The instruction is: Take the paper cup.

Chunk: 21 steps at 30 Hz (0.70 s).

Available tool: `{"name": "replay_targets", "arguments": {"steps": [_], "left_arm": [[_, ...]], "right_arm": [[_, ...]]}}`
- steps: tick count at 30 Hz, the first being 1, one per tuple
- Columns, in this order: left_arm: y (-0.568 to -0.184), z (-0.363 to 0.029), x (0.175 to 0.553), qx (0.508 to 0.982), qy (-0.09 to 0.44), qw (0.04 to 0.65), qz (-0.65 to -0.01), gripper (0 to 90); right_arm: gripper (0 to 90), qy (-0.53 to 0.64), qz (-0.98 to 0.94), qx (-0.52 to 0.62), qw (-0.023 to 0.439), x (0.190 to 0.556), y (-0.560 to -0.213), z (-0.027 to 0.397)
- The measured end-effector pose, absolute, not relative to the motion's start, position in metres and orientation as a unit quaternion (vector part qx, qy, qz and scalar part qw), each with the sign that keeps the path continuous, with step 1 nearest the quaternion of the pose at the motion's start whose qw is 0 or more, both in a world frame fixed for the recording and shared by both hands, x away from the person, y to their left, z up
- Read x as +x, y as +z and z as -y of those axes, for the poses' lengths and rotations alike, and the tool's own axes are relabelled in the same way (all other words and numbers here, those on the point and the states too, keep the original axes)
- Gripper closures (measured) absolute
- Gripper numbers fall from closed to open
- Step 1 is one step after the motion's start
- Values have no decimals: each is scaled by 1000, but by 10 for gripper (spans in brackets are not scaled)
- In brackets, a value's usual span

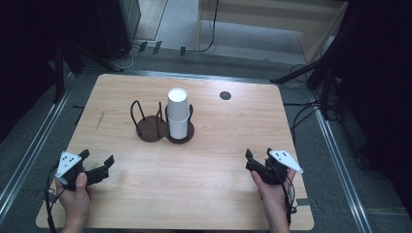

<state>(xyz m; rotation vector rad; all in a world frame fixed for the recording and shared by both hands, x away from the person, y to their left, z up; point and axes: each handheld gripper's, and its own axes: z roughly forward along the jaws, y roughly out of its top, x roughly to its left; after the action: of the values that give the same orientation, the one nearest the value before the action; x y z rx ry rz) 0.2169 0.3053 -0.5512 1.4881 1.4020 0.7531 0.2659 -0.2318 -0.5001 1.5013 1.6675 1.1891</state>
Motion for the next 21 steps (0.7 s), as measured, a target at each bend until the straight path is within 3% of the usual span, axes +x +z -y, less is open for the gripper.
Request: {"name": "replay_targets", "arguments": {"steps": [14, 21], "left_arm": [[-551, -306, 216, 604, 303, 466, -571, 68], [-551, -306, 218, 606, 297, 469, -570, 68]], "right_arm": [[206, 454, -644, 543, 290, 284, -482, 203], [201, 484, -645, 535, 254, 292, -470, 181]]}}
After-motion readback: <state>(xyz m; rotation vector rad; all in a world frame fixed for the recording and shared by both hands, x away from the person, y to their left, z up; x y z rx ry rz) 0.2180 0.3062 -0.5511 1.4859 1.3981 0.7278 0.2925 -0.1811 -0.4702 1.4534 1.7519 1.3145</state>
